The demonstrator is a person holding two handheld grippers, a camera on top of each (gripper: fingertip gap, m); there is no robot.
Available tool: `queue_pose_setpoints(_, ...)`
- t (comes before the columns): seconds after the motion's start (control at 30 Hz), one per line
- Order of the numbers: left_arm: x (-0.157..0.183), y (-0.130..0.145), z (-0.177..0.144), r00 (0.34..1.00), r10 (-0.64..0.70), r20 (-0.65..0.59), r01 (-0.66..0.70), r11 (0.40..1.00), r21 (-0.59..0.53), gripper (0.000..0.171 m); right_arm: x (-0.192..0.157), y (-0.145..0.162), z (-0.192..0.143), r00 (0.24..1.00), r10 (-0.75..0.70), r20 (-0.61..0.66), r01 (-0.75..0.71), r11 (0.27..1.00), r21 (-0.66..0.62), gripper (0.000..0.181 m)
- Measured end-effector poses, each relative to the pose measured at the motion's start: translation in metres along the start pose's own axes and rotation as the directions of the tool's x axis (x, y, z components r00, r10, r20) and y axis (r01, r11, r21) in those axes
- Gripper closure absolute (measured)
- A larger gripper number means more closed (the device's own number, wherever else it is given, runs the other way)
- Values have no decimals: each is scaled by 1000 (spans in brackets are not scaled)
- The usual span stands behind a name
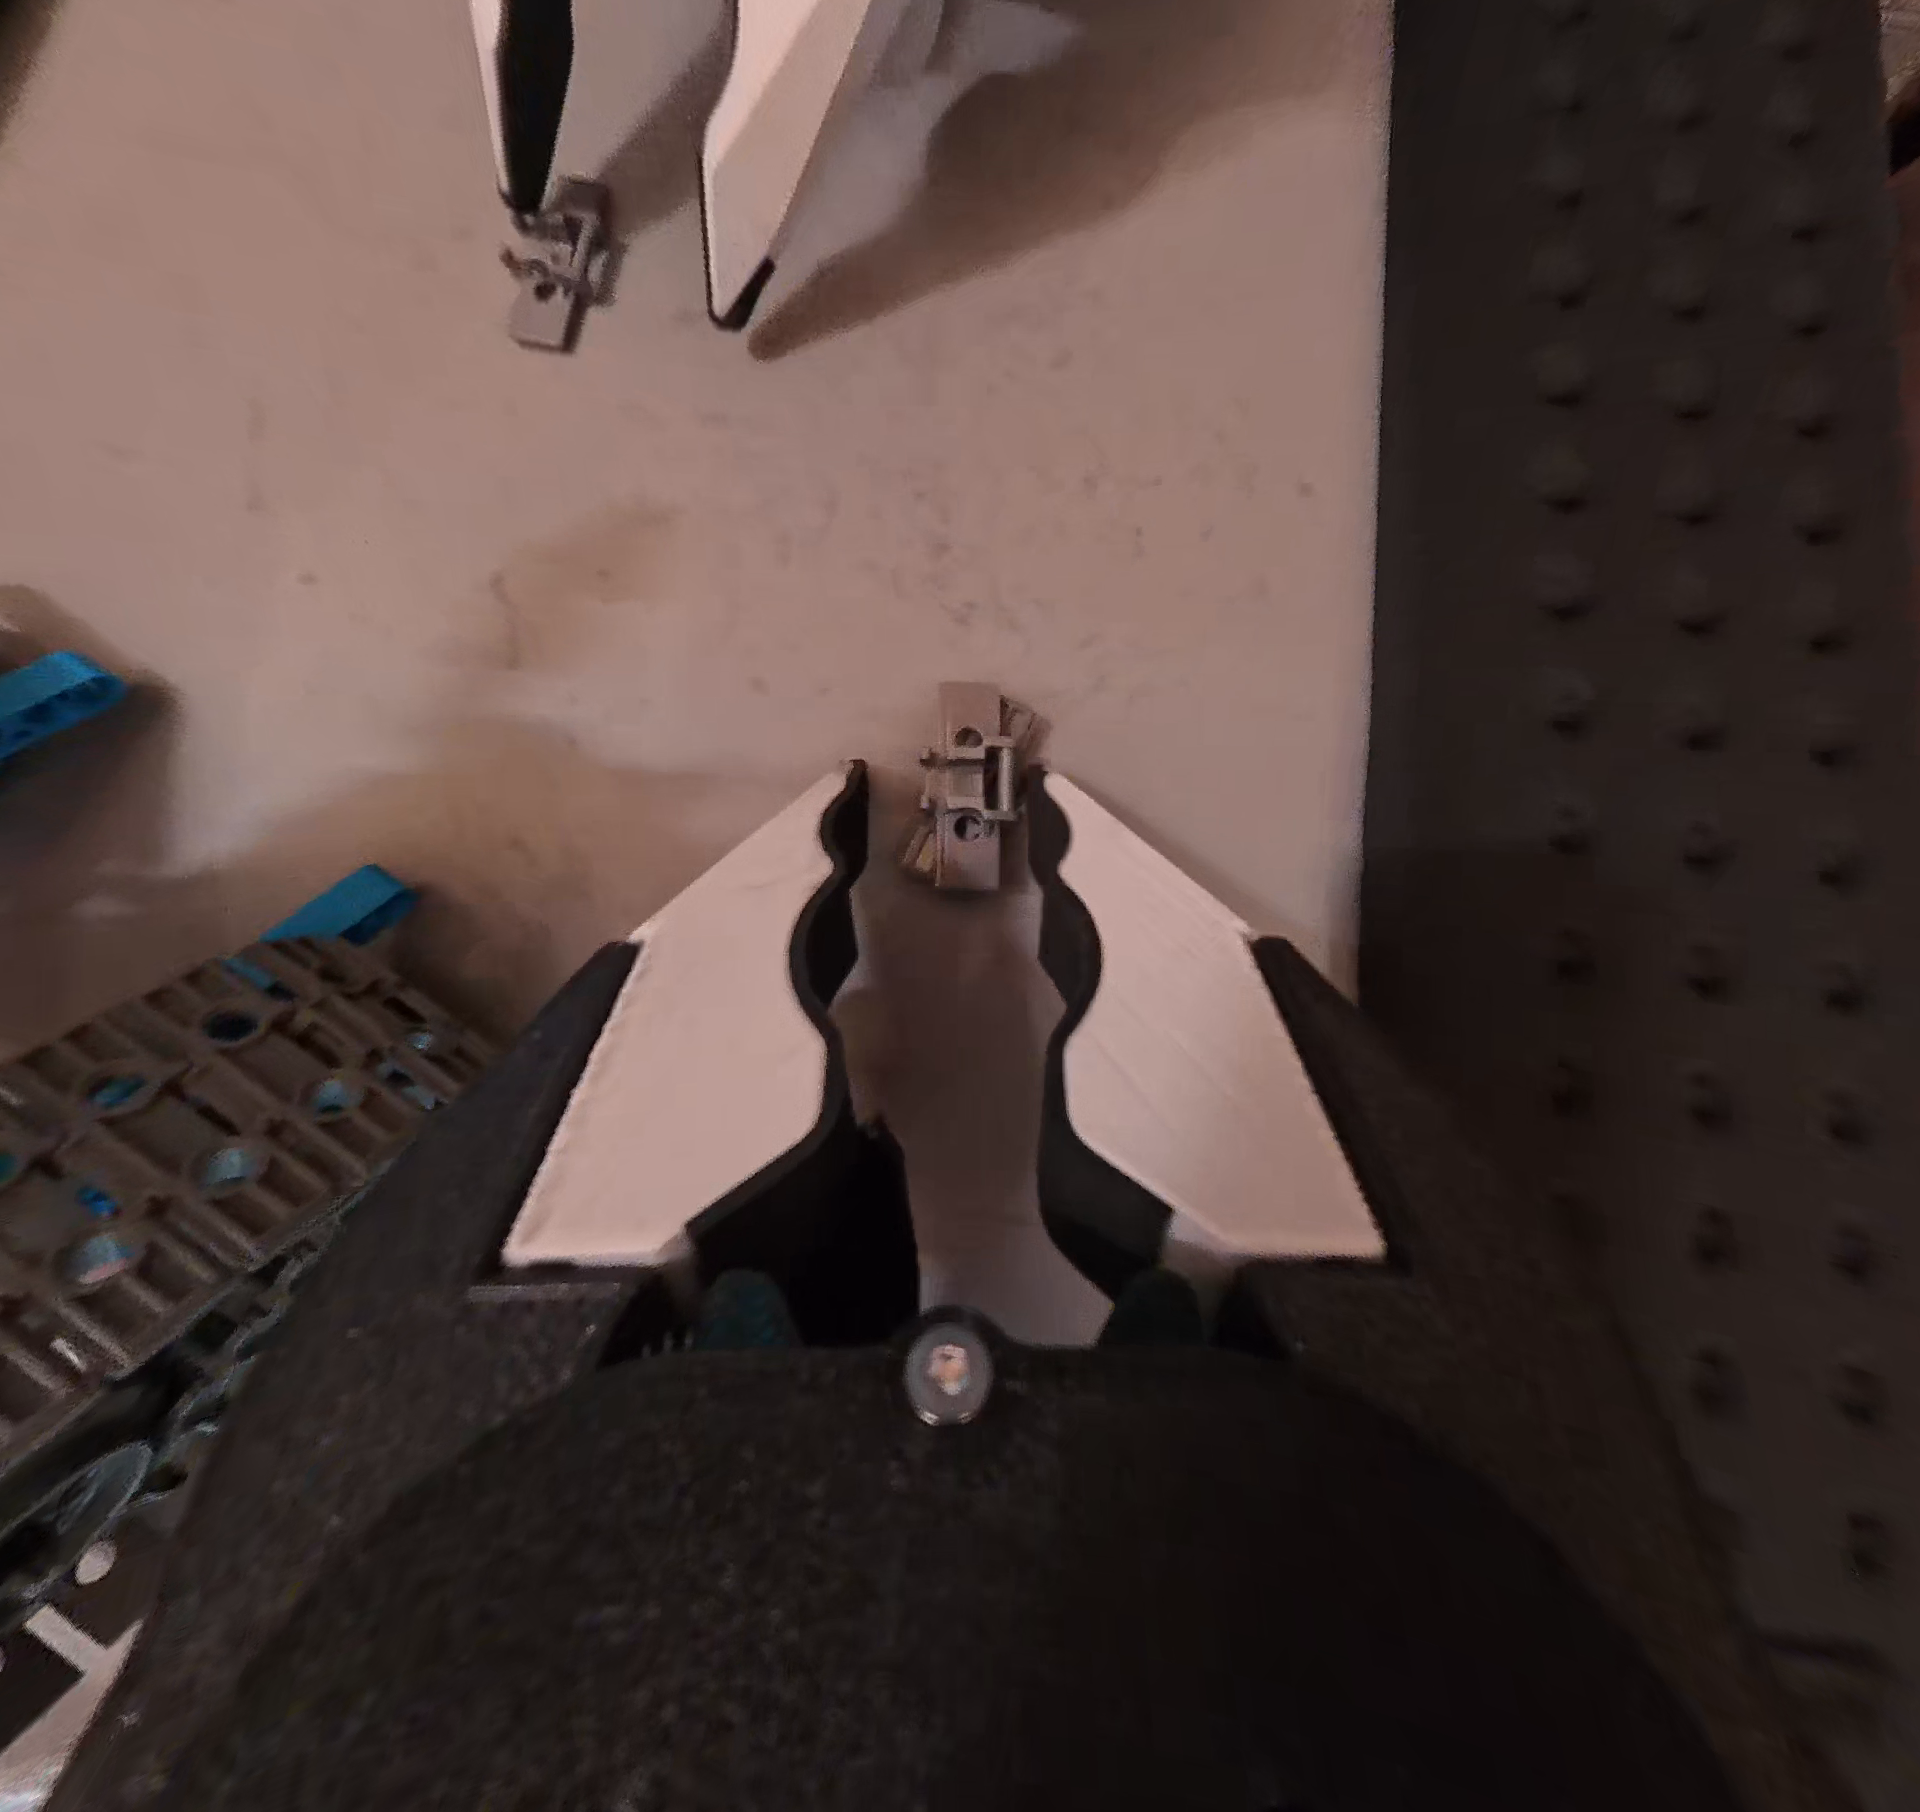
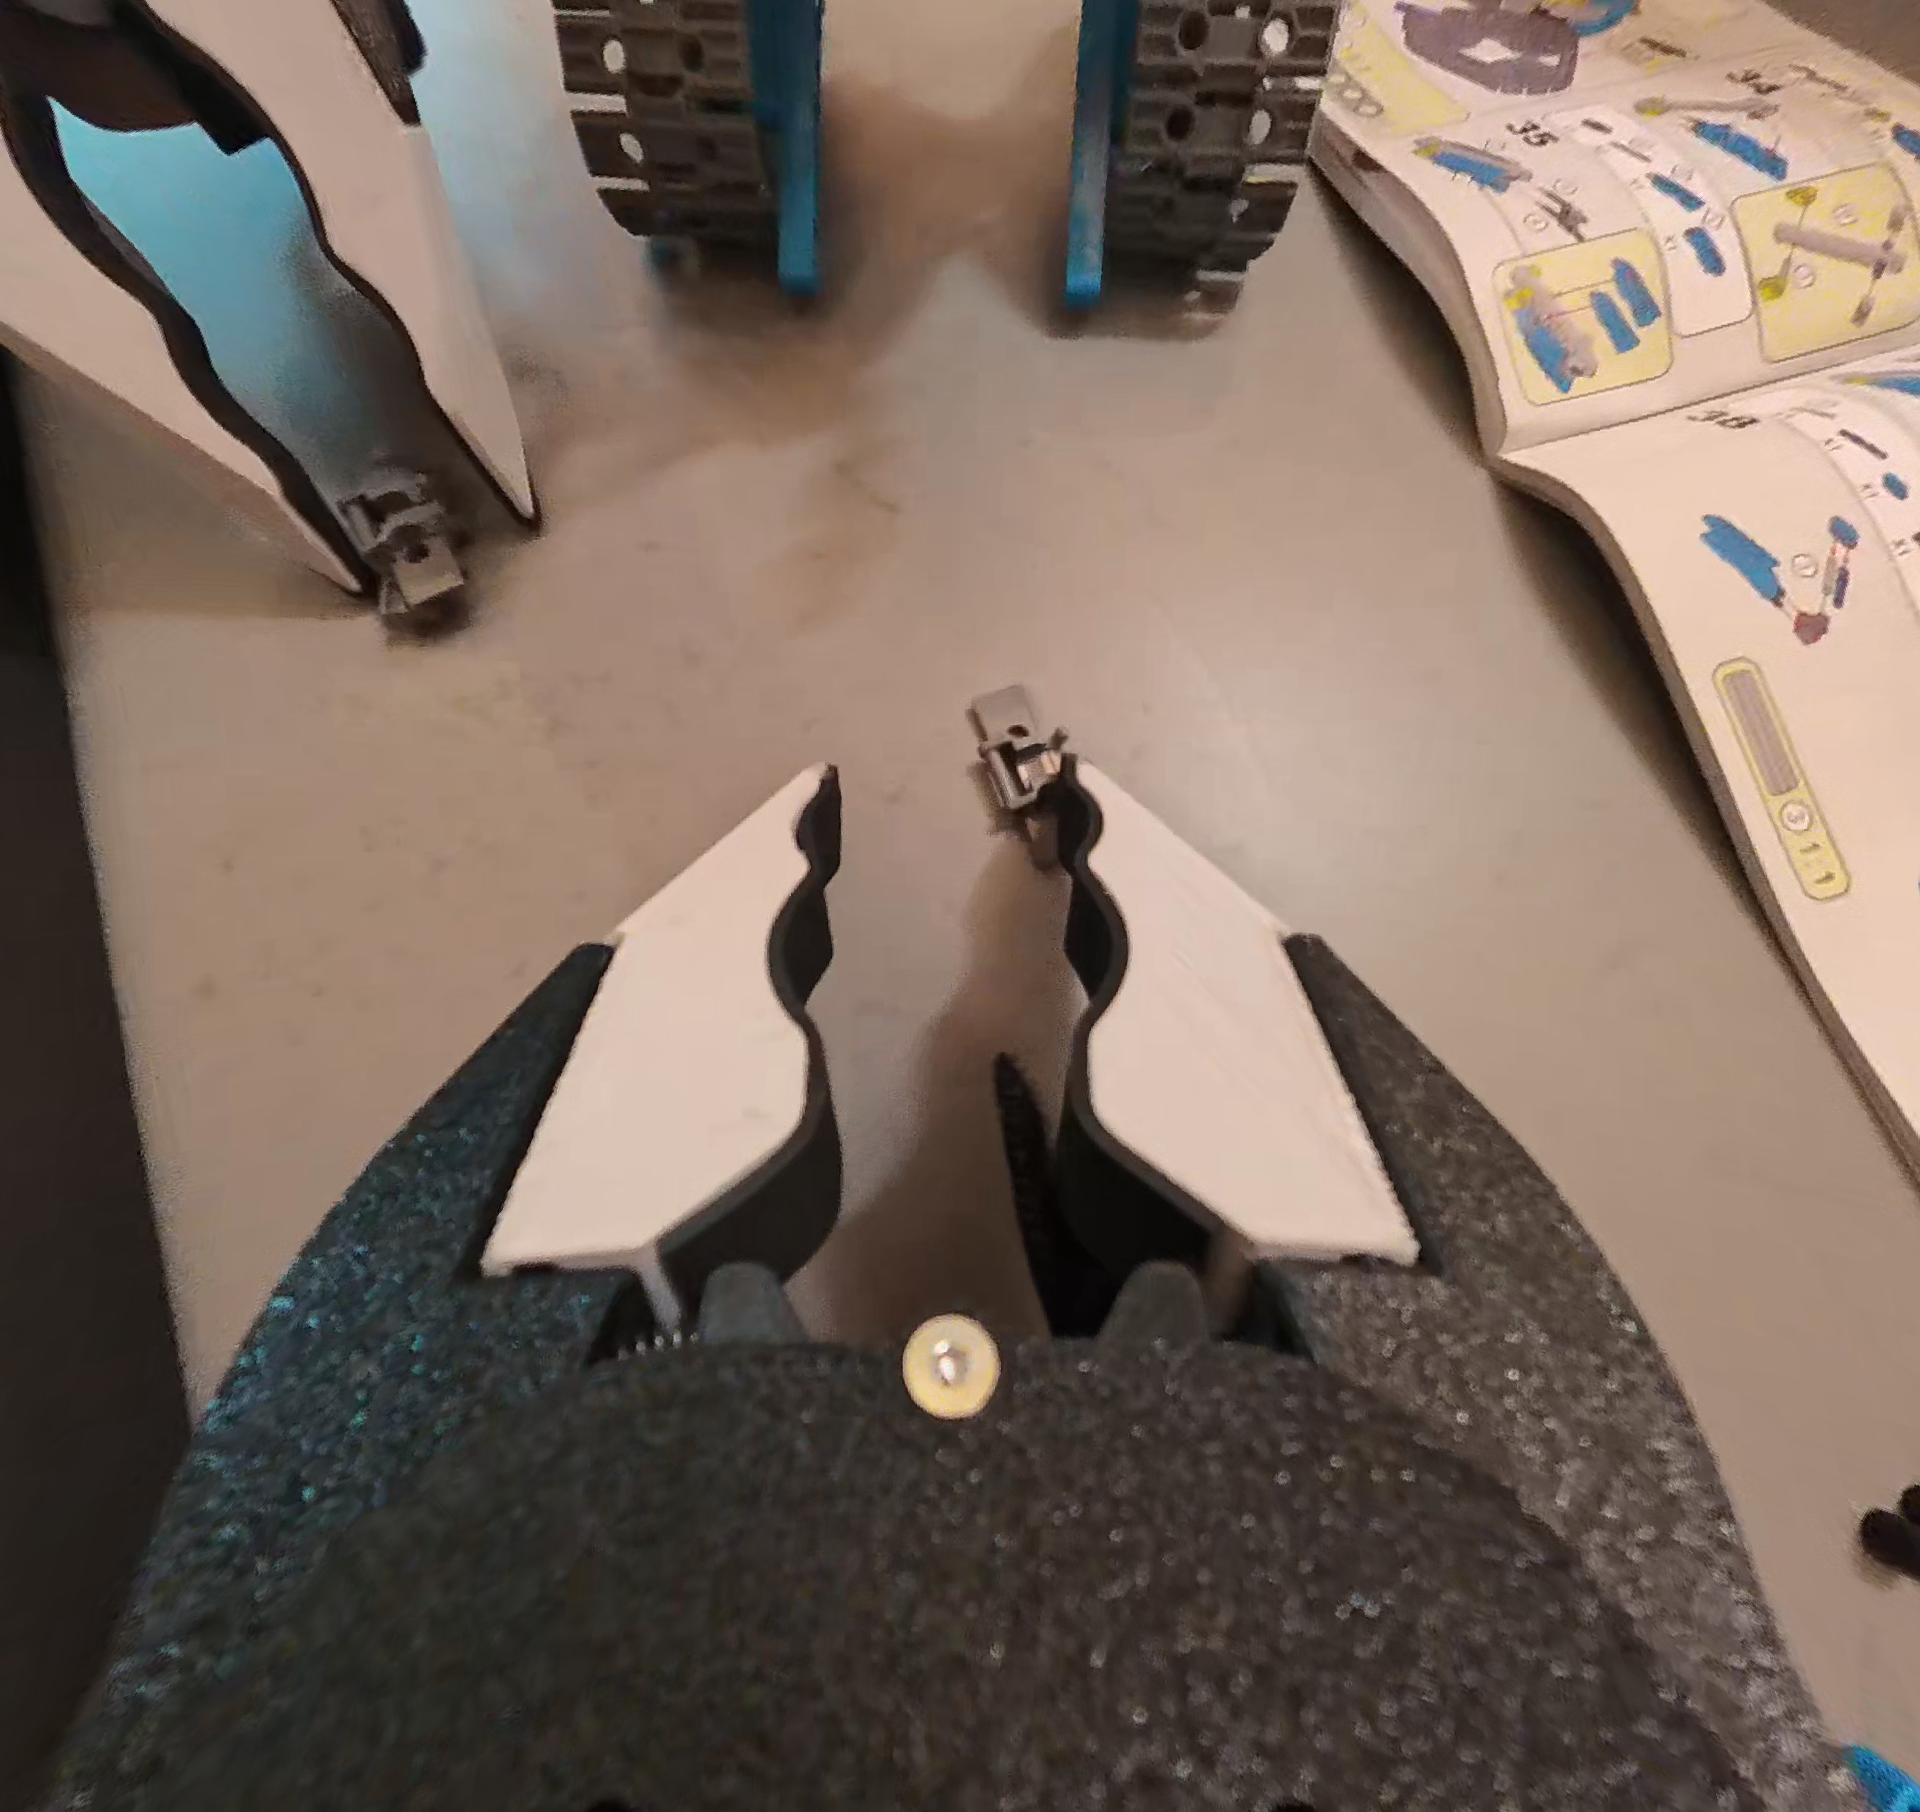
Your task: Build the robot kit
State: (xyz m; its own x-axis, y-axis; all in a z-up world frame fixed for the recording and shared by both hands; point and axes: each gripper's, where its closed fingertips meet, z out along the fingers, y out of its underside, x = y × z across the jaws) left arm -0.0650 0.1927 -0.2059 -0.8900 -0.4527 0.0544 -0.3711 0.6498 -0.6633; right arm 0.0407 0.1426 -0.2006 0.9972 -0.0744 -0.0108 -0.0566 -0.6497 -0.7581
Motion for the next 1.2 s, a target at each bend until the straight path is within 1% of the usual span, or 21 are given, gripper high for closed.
queue_pose_setpoints(0.07,0,0,0,1000,13,1,-13,1000,0,148,-1,-3,4,1000,-16,0,16,1000,-1,140)
queue_pose_setpoints(0.1,1,0,0,1000,12,-6,-12,1000,0,153,1,-3,5,1000,-21,-12,21,1000,-3,144)
queue_pose_setpoints(0.23,1,2,-1,1000,-4,17,4,1000,-2,154,3,-5,7,999,-26,-24,26,1000,-5,169)
queue_pose_setpoints(0.3,0,8,-7,998,-13,56,14,1000,-13,154,2,-5,6,999,-36,-28,36,999,-7,169)
queue_pose_setpoints(0.37,-10,23,-24,990,-39,139,43,999,-29,154,1,-4,6,999,-40,-31,39,999,-11,169)
queue_pose_setpoints(0.43,-27,45,-56,963,-127,240,134,991,-11,154,-1,-5,5,999,-43,-29,43,999,-11,171)
queue_pose_setpoints(0.47,-38,60,-77,935,-188,300,194,981,9,154,-1,-5,5,998,-47,-31,47,999,-7,178)
queue_pose_setpoints(0.5,-51,79,-100,895,-251,369,259,965,29,154,-3,-6,5,998,-55,-28,55,998,-4,181)
queue_pose_setpoints(0.57,-77,125,-147,774,-371,512,387,919,81,154,-5,-7,5,997,-69,-31,69,998,-5,181)
queue_pose_setpoints(0.6,-86,147,-168,709,-424,564,443,890,113,154,-6,-7,6,997,-74,-33,74,997,-10,181)
queue_pose_setpoints(0.63,-92,165,-186,651,-467,598,484,863,146,154,-5,-9,6,996,-79,-39,79,997,-9,181)
queue_pose_setpoints(0.67,-96,179,-200,608,-495,621,509,843,173,154,-6,-11,5,996,-82,-41,82,997,2,181)
queue_pose_setpoints(0.73,-100,200,-219,551,-529,646,539,816,209,154,-6,-16,2,995,-86,-42,88,996,29,179)
queue_pose_setpoints(0.83,-107,226,-224,484,-576,659,612,761,216,154,10,-19,-6,992,-66,-105,71,996,50,161)
queue_pose_setpoints(0.87,-107,231,-221,479,-584,656,630,749,206,154,17,-17,-9,992,-44,-118,50,998,48,159)
queue_pose_setpoints(0.93,-106,232,-214,488,-593,640,634,745,207,153,30,-8,-16,989,2,-148,3,999,34,158)
queue_pose_setpoints(1.03,-107,231,-214,465,-606,646,628,740,242,152,57,6,-33,963,64,-261,-59,998,29,157)
queue_pose_setpoints(1.1,-107,231,-217,440,-611,658,635,730,252,135,71,14,-42,947,117,-300,-108,993,47,156)
queue_pose_setpoints(1.17,-106,228,-226,418,-597,685,632,732,252,129,86,20,-50,925,164,-342,-154,986,57,150)
queue_pose_setpoints(1.2,-104,220,-230,421,-584,694,618,745,252,128,93,24,-52,917,179,-357,-173,984,49,145)
